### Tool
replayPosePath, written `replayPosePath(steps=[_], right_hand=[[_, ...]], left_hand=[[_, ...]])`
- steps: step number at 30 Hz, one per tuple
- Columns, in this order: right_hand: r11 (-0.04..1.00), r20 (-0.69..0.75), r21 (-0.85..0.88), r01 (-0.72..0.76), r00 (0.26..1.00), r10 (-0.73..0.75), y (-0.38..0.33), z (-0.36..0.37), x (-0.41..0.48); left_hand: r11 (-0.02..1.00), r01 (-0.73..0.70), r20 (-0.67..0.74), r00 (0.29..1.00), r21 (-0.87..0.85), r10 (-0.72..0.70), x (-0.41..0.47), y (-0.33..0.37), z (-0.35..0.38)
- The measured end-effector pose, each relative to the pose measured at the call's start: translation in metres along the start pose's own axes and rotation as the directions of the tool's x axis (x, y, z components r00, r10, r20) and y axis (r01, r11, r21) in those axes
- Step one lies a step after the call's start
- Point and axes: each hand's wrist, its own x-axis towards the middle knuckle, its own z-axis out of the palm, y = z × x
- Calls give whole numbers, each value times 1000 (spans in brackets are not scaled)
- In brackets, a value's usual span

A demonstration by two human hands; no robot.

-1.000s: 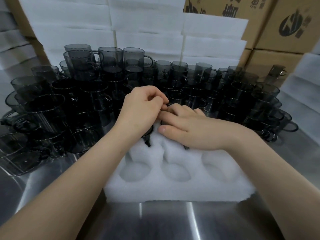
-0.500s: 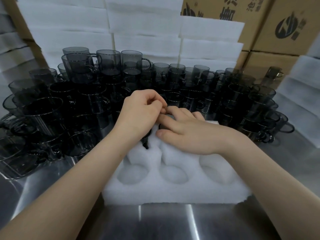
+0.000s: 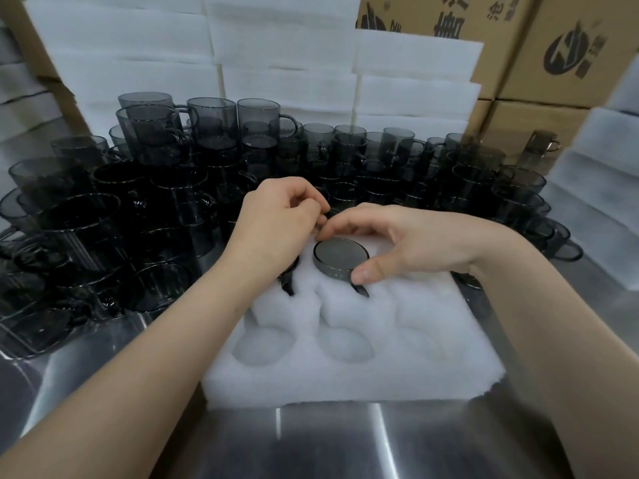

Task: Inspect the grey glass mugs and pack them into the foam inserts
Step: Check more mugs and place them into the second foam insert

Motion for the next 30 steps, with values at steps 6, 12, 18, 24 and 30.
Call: replayPosePath(steps=[6, 12, 18, 24, 30], right_hand=[[993, 30, 118, -8, 1000, 5, 0, 0, 2], [993, -119, -112, 21, 992, -35, -1, 3, 0], [991, -178, -104, 83, 979, -101, -4, 4, -1], [990, -188, -47, 130, 973, -137, -6, 5, -4], [991, -144, 41, 125, 983, -118, -6, 6, -4]], left_hand=[[999, 5, 10, 1000, 38, -5, -1, 2, 1], [1000, 12, 22, 1000, 23, -13, -2, 3, 0], [1000, 8, 26, 1000, 17, -8, -1, 0, 0], [999, -7, 13, 1000, 50, 6, -1, 0, -1], [991, -32, 8, 999, 128, 31, -1, -1, 1]])
